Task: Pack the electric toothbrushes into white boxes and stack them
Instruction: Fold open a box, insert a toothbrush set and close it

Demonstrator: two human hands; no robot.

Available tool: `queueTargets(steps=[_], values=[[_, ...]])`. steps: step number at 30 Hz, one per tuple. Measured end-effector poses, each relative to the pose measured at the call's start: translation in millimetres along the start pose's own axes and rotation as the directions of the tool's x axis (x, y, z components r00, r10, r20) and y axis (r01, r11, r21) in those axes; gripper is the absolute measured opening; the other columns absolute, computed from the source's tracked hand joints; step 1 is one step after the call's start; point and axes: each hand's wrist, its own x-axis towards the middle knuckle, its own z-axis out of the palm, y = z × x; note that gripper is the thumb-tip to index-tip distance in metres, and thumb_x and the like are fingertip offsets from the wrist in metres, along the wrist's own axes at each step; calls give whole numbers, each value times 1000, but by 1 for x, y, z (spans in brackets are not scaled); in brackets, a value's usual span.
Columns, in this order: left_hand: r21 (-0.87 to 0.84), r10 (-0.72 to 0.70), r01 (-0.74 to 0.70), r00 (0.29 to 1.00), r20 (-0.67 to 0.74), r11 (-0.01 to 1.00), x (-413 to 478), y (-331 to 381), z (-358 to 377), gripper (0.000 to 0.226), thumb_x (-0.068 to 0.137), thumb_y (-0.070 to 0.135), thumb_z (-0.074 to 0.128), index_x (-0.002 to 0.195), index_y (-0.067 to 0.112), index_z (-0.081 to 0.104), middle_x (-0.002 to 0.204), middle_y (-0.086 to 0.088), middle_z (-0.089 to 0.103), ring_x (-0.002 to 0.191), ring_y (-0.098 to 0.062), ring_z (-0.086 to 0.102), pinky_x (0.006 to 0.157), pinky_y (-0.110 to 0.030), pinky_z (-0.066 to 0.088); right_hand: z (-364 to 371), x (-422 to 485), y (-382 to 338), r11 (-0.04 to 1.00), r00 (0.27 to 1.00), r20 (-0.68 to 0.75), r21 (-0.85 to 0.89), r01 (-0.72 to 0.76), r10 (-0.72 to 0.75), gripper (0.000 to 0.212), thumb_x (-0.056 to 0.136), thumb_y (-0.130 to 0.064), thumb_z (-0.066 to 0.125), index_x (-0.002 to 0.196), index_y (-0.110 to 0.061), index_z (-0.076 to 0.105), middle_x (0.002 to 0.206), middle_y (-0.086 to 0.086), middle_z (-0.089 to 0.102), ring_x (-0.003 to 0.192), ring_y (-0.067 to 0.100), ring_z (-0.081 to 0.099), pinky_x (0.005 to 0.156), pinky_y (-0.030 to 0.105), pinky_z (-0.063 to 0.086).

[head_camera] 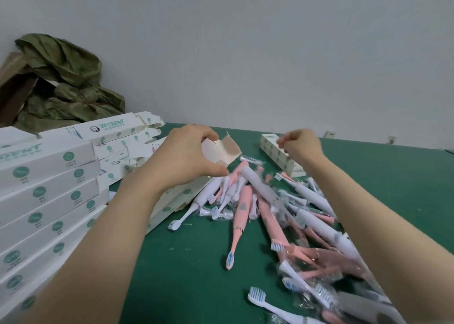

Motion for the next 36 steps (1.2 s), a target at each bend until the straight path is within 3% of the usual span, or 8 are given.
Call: queueTargets(steps=[4, 15, 18, 20, 22, 24, 28, 36], values=[[7, 4, -4, 1000, -5, 1000, 1, -2, -4, 62, 60, 39, 81, 118, 29, 61, 95, 19, 51, 95, -6, 49, 66, -7, 32, 7, 24, 64, 914, 984, -3, -371, -166, 178, 26, 91, 0, 45, 110, 6, 62, 111, 24, 62, 81, 31, 57, 66, 34, 47], [9, 1, -1, 1000, 8, 1000, -2, -1, -6, 59, 63, 37, 81, 117, 27, 61, 96, 17, 51, 99, -8, 48, 68, -16, 38, 8, 15, 58, 744, 966, 248, -659, 113, 73, 48, 91, -53, 51, 102, -11, 70, 112, 11, 66, 92, 28, 58, 82, 31, 47], [14, 3, -3, 1000, 10, 1000, -1, -1, -5, 60, 64, 37, 81, 120, 26, 60, 104, 15, 52, 103, -8, 47, 76, -22, 35, -5, -3, 17, 918, 982, 178, -372, 133, -70, 34, 94, -38, 51, 104, -10, 67, 108, 7, 66, 94, 28, 61, 86, 36, 48], [18, 4, -4, 1000, 11, 1000, -1, 0, -4, 61, 65, 38, 80, 120, 26, 59, 106, 15, 51, 102, -7, 46, 77, -21, 34, -14, -28, -16, 983, 963, 220, 129, 132, -158, 26, 92, -33, 56, 91, -9, 65, 86, 3, 64, 78, 22, 60, 81, 37, 53], [33, 11, -11, 1000, 8, 999, -1, 1, -2, 60, 65, 38, 80, 120, 26, 58, 107, 15, 52, 99, -6, 45, 73, -19, 32, -25, -55, -47, 815, 887, 358, 579, 34, -291, 15, 91, -19, 60, 85, -6, 64, 67, 1, 57, 67, 18, 57, 70, 30, 58], [25, 17, -18, 1000, 11, 1000, -1, 4, 0, 52, 65, 35, 80, 112, 28, 59, 102, 13, 56, 93, -6, 48, 65, -15, 34, -29, -79, -67, 746, 783, 462, 665, 5, -417, 10, 89, -12, 61, 84, -4, 65, 58, 0, 56, 60, 14, 60, 59, 22, 53], [-58, 32, -32, 999, 5, 998, -3, 11, -1, 39, 61, 33, 80, 94, 36, 60, 86, 12, 60, 77, -6, 54, 56, -10, 37, -20, -104, -79, 912, 838, 362, 191, 363, -409, 3, 86, -12, 62, 84, -12, 64, 64, -5, 67, 54, 4, 60, 49, 14, 43], [30, 64, -66, 995, 73, 997, -4, 18, 7, 56, 63, 37, 80, 114, 26, 60, 100, 16, 58, 87, -3, 49, 64, -4, 36, -27, -96, -70, 790, 810, 313, -224, 571, -497, 17, 88, -10, 56, 88, -19, 71, 65, -12, 55, 56, 1, 45, 52, 5, 37]])
